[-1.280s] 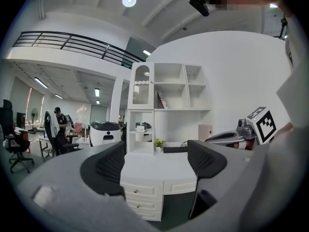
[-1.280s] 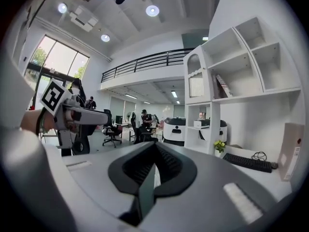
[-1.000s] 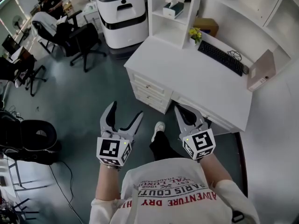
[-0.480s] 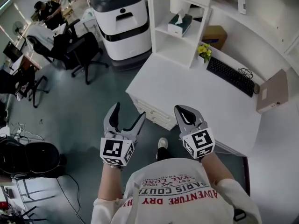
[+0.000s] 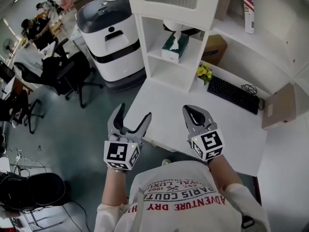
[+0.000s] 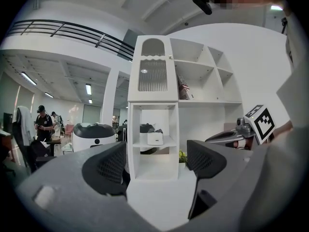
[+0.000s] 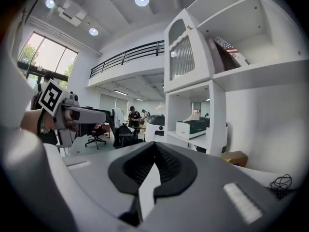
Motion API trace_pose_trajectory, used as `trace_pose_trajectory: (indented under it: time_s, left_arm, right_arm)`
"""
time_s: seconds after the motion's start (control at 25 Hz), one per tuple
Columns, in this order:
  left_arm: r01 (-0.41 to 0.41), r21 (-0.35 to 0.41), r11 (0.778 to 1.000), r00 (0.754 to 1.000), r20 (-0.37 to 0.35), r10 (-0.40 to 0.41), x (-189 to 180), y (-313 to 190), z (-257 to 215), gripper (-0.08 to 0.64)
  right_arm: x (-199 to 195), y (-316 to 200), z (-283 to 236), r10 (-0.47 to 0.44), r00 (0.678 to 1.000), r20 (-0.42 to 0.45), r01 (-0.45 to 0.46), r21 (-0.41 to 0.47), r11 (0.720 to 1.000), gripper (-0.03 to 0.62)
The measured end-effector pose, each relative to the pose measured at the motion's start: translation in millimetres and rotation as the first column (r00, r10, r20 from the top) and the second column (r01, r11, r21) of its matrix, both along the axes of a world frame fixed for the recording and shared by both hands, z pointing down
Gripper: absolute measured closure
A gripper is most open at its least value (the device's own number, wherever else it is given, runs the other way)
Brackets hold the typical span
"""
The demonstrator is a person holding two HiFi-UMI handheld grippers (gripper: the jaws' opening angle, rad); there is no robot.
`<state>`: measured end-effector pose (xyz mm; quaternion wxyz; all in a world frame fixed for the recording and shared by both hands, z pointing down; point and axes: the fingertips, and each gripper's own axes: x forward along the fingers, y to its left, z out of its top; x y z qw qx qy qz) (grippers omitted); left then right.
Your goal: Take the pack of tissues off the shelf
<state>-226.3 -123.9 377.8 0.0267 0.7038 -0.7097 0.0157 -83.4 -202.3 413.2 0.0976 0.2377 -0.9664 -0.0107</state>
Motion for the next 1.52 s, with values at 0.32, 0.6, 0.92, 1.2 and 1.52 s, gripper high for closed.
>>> trace_pose_trajectory:
  time_s: [0.32,0.6,0.92,1.2,1.52]
  left_arm:
    - [-0.100,-0.002,0.995,0.995,-0.010,0.100,0.7,-75.7,2.1,0.143]
    - [-0.243,-0.006,0.970,0.970,-0.004,0.243,6.8,-129.3,1.1,0.140]
    - [-0.354,-0.051,0.934,0.928,0.102,0.357,3.8,-192.7,14.7,0.140]
    - [-0.374,-0.034,0.927,0.916,0.139,0.375,-1.9,-258.3,22.5,0.122]
    - [-0.348,-0.049,0.936,0.934,0.073,0.350,-1.0,-310.5,32.8,0.050]
  right_arm:
    - [14.2,-51.5,-6.7,0.133,0.991,0.019,-0.133,0.000,0.991,0.592]
    - [13.3,-82.9,-11.2,0.249,0.968,0.018,-0.249,-0.002,0.969,0.592]
    - [10.7,-118.9,-16.7,0.391,0.920,0.025,-0.391,0.011,0.920,0.592]
    - [-2.6,-135.8,-16.0,0.431,0.902,0.015,-0.431,0.085,0.898,0.592]
    - [-3.7,-154.7,-5.8,0.463,0.886,-0.029,-0.459,0.089,0.884,0.592]
